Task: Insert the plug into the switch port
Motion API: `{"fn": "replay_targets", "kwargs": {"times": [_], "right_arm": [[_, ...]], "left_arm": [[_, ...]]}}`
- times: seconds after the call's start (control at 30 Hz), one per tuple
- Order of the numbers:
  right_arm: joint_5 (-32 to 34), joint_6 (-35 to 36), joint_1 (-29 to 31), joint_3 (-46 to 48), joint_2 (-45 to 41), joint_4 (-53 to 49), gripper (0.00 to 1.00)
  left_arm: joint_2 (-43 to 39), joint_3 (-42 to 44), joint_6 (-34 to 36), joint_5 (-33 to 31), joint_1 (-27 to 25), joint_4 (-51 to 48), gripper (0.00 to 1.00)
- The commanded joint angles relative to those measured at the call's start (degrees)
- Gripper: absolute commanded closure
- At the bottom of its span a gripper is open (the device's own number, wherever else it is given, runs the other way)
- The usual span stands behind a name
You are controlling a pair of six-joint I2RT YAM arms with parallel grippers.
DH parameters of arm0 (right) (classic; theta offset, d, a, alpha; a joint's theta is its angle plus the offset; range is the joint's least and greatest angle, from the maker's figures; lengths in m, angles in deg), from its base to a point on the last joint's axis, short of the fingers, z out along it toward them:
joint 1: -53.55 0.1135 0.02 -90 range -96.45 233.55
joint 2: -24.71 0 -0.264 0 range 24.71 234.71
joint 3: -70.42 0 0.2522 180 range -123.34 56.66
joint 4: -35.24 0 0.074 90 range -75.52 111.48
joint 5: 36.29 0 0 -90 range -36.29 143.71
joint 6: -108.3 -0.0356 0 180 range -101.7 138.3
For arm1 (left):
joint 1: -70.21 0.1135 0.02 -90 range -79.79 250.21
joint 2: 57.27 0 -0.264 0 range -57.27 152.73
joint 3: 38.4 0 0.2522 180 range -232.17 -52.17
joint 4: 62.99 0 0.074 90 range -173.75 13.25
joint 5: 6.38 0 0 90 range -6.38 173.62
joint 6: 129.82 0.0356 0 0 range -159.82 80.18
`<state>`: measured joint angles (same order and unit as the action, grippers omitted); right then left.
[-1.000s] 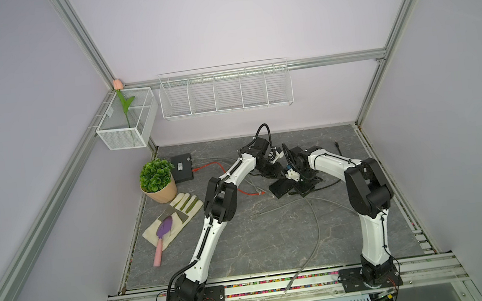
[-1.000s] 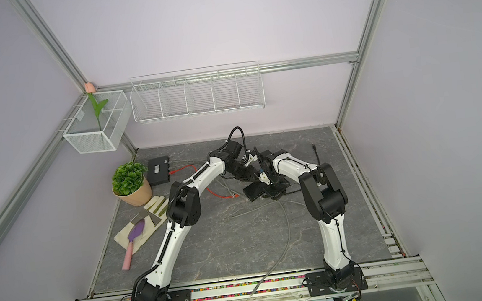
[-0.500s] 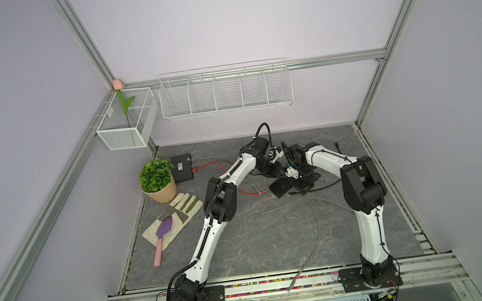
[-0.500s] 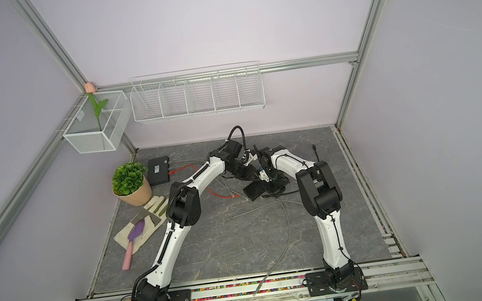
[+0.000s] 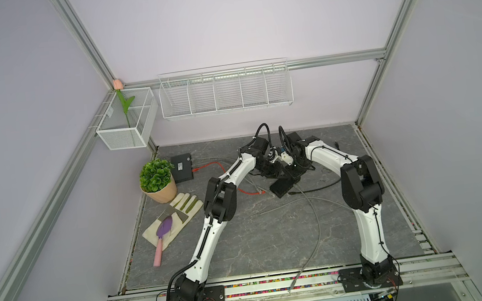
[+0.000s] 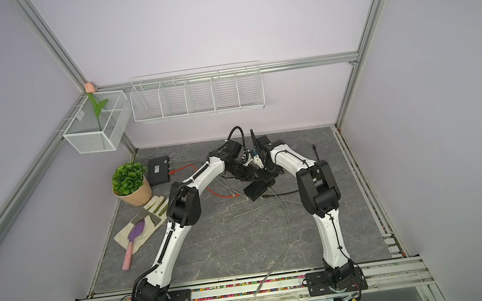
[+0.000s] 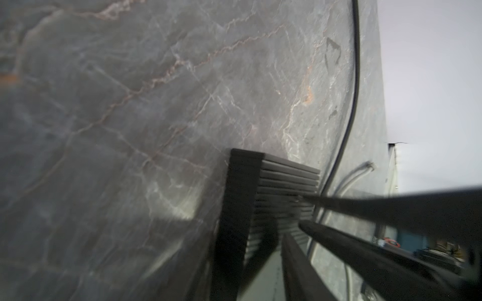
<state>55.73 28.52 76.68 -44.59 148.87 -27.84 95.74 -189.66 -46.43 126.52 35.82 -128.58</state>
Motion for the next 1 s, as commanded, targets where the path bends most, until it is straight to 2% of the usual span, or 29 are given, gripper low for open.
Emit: {"fn": "replay_targets", "kwargs": {"times": [0.0,0.03,0.13,0.27,0.4,0.47,0.53,0.63,0.7,0.97], "right_arm": [[0.4,0.9,0.0,1.3,-3.8,3.8,0.74],[0.8,0.8,0.0,1.9,-5.0,3.7,0.69],[2.6,0.5,0.0,3.7,-9.3,3.3,0.63],[1.7,-0.3,0.0,6.7,-15.6,2.3,0.61],[-8.3,3.4,2.7,12.3,-22.8,1.8,0.53],[-13.9,4.4,4.9,15.2,-24.9,1.8,0.48],[-16.7,5.0,7.8,18.1,-26.2,2.9,0.43],[-18.2,5.3,11.4,20.3,-25.8,6.4,0.36],[-18.5,5.7,13.1,19.3,-23.7,6.9,0.33],[-17.7,11.5,17.6,17.7,-13.5,7.3,0.32]], "left_arm": [[4.3,1.2,-4.1,-5.8,3.3,-5.1,0.45],[2.9,1.8,-5.8,-6.7,4.4,-3.4,0.43],[-1.2,5.2,-11.2,-6.8,7.3,3.7,0.41],[-5.7,9.0,-16.6,-4.2,10.0,11.5,0.4],[-9.7,10.7,-15.5,-4.7,10.8,10.3,0.4],[-13.1,14.3,-15.8,-5.0,11.2,11.2,0.4],[-17.1,19.3,-18.4,-4.4,12.7,12.7,0.4],[-25.7,32.9,-26.4,-1.6,15.3,26.2,0.4],[-29.4,37.9,-30.7,0.2,16.9,32.1,0.4],[-40.1,42.5,-35.9,2.3,19.9,36.5,0.39]]}}
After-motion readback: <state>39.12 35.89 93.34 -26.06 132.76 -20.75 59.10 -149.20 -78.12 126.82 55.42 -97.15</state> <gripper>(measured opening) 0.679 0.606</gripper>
